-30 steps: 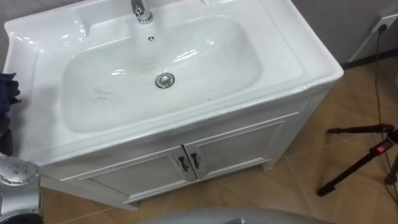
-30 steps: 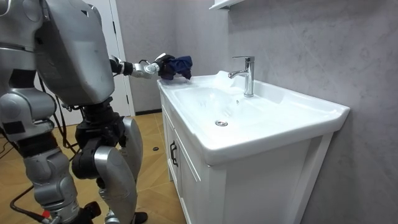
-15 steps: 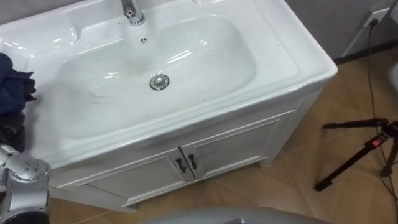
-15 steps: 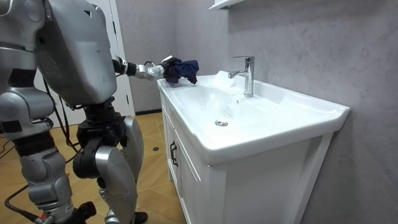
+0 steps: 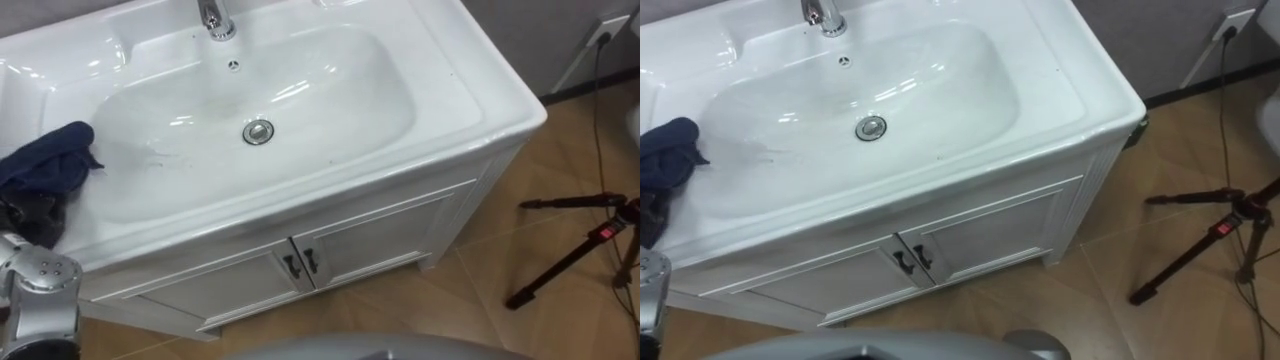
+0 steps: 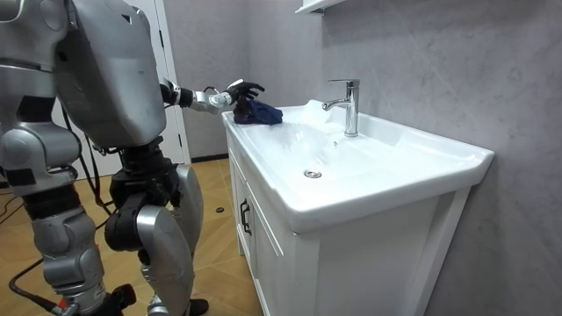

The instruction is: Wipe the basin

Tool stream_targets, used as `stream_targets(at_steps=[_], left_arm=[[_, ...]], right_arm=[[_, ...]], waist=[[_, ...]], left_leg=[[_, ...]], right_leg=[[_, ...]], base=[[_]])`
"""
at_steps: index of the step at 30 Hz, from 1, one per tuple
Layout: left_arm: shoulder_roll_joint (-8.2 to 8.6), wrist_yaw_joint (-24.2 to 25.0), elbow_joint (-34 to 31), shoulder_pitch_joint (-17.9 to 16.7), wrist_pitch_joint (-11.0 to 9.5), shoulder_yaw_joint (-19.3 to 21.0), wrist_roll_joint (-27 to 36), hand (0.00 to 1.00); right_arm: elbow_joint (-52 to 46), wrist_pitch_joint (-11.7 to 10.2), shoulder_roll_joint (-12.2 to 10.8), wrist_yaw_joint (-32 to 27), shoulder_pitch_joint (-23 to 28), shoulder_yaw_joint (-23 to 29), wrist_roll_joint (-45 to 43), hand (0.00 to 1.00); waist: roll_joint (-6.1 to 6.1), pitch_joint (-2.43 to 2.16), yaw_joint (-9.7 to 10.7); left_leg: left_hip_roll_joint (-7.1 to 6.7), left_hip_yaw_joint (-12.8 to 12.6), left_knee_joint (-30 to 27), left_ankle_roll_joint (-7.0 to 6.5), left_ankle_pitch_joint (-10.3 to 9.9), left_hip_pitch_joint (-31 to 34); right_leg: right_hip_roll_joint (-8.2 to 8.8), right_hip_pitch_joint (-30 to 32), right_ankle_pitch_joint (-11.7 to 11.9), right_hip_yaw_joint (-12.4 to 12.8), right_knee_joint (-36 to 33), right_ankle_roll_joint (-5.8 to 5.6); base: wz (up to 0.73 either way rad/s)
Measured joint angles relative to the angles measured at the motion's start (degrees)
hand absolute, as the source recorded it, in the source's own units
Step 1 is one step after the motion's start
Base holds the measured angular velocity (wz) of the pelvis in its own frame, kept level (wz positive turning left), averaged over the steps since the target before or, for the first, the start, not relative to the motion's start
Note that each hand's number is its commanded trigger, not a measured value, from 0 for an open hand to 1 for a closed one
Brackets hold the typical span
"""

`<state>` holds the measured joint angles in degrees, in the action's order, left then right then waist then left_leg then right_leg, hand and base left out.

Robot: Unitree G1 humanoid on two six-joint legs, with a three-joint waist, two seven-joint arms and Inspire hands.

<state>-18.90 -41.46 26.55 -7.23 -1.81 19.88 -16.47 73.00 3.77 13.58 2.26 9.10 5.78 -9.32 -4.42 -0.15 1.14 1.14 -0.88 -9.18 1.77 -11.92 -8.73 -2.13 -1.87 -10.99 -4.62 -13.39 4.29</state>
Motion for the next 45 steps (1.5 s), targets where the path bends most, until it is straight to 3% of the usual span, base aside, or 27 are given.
stream_targets(at_steps=[21,26,29,37,45], left_arm=[[-0.2,-0.8,0.0,0.7,-0.1,0.2,0.3,0.0],[-0.54,-0.5,-2.3,1.4,-0.1,0.2,7.7,0.0],[-0.54,0.3,-6.8,1.4,-0.3,0.2,12.6,0.0],[-0.54,6.4,-14.1,2.0,-0.8,0.2,26.0,0.0],[-0.6,8.6,-16.8,4.6,-1.2,0.2,28.3,0.0]], right_arm=[[-0.1,0.0,0.0,-0.3,-0.8,0.1,0.0,0.0],[0.1,0.0,-0.1,-0.3,-2.2,0.0,0.0,0.0],[0.1,-0.2,-0.2,-0.3,-2.2,0.0,-0.2,0.0],[0.3,-0.2,-0.2,0.4,-1.5,0.1,-0.1,0.0],[0.3,-0.1,-0.2,0.4,-0.9,0.1,-0.3,0.0]], waist=[[-0.57,-0.04,-0.3],[-0.64,-0.15,-0.1],[-0.49,-0.12,-0.1],[-0.37,0.08,0.3],[-0.14,0.32,0.1]], left_leg=[[-0.03,0.0,0.0,0.0,0.0,0.2],[-0.01,-0.5,0.0,0.0,0.0,0.0],[0.02,-0.5,0.0,0.0,0.0,0.0],[0.05,-0.5,0.0,0.0,0.0,0.0],[0.05,-0.5,0.0,0.0,0.0,0.1]], right_leg=[[-0.13,0.8,0.0,0.8,-0.3,-0.01],[-0.12,0.7,0.3,0.9,-0.3,-0.03],[-0.17,0.7,0.4,1.0,-0.2,-0.01],[-0.12,0.6,0.4,0.8,-0.2,0.0],[-0.12,0.7,0.4,0.8,-0.2,-0.03]], base=[[-0.02],[-0.03],[0.0],[0.0],[0.0]])
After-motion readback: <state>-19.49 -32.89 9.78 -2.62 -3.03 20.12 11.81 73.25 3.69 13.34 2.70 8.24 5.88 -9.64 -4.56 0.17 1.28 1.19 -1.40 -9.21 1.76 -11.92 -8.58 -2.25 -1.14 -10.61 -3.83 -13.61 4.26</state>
